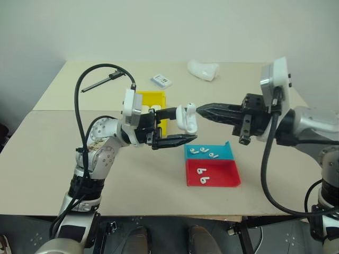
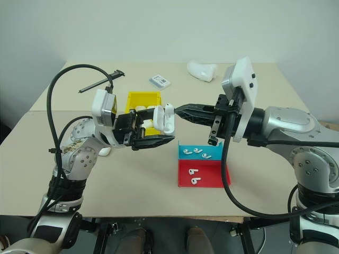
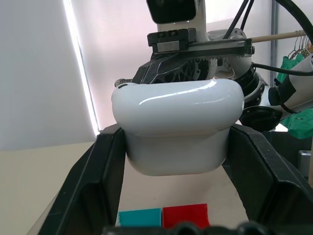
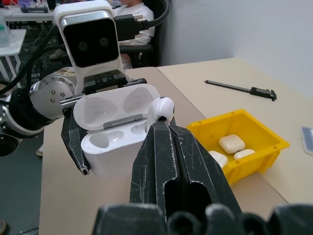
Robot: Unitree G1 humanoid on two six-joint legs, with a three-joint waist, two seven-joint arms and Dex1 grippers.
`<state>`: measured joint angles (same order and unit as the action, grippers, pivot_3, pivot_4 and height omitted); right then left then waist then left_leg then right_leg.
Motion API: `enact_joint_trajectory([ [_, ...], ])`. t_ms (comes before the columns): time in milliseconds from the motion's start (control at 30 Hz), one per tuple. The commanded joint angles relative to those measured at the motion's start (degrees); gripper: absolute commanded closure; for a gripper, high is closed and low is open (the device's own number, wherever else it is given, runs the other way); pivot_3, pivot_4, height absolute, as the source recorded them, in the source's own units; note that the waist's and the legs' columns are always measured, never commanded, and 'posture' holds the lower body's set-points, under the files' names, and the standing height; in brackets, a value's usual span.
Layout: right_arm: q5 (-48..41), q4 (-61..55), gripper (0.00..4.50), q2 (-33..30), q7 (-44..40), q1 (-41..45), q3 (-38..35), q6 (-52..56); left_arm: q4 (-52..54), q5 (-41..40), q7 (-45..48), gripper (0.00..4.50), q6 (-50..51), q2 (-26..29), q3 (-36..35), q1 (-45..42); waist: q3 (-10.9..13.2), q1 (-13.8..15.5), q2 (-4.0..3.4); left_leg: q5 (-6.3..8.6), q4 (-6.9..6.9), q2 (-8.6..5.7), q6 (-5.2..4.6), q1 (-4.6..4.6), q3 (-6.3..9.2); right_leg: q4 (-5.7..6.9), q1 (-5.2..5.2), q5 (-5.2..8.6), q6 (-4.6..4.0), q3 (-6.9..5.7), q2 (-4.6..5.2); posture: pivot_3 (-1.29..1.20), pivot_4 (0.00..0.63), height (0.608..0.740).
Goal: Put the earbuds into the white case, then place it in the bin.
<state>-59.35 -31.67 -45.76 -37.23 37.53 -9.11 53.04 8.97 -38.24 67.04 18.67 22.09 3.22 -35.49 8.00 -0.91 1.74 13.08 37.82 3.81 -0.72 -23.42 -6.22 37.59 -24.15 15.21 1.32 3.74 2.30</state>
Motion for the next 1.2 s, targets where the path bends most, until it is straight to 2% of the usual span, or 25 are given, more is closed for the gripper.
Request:
enact_joint_trajectory([
  [33, -1.2, -2.1, 4.44, -0.8, -0.7, 0.2, -1.8, -1.3, 0.7, 0.1, 0.2, 1.69, -0.7, 0.0, -0.3, -1.1, 0.0, 0.0, 0.00, 0.00, 0.00, 0.00, 0.00, 0.00, 0.00, 0.00, 0.00, 0.00, 0.00, 0.00, 0.00, 0.00, 0.150, 0.740],
  [833, 0.1, -3.6, 4.44, -1.6, -2.3, -0.3, -1.1, -1.8, -0.1, 0.3, 0.8, 1.69, -1.2, -0.3, -0.5, -1.8, 0.0, 0.0, 0.00, 0.00, 0.00, 0.00, 0.00, -0.01, 0.01, -0.01, 0.00, 0.00, 0.00, 0.00, 0.00, 0.00, 0.150, 0.740],
  [1067, 1.9, -0.7, 4.44, -3.5, -4.0, -1.0, -4.5, -3.8, 0.5, 0.0, 1.1, 1.69, -0.8, 1.2, -1.5, -0.9, 0.0, 0.1, 0.01, 0.00, 0.00, -0.01, 0.00, -0.02, 0.01, -0.02, 0.00, 0.00, 0.00, -0.01, 0.00, 0.00, 0.150, 0.740],
  [1133, 6.8, 1.9, 4.44, -6.8, -7.7, -1.1, -2.8, -6.1, 0.8, -0.6, 1.5, 1.69, -0.5, 2.2, -2.2, -0.5, 0.0, 0.0, 0.00, 0.00, 0.00, -0.01, 0.00, -0.01, 0.00, -0.02, 0.00, 0.00, 0.00, 0.00, 0.00, 0.00, 0.150, 0.740],
  [1200, 16.8, 5.0, 4.44, -11.9, -13.4, -1.1, 4.2, -11.5, 1.1, -0.9, 1.9, 1.69, -0.4, 3.0, -2.6, -0.1, 0.0, 0.0, 0.00, 0.00, 0.00, -0.01, 0.00, 0.00, -0.01, -0.02, 0.00, 0.00, 0.01, 0.00, 0.01, 0.00, 0.150, 0.740],
])
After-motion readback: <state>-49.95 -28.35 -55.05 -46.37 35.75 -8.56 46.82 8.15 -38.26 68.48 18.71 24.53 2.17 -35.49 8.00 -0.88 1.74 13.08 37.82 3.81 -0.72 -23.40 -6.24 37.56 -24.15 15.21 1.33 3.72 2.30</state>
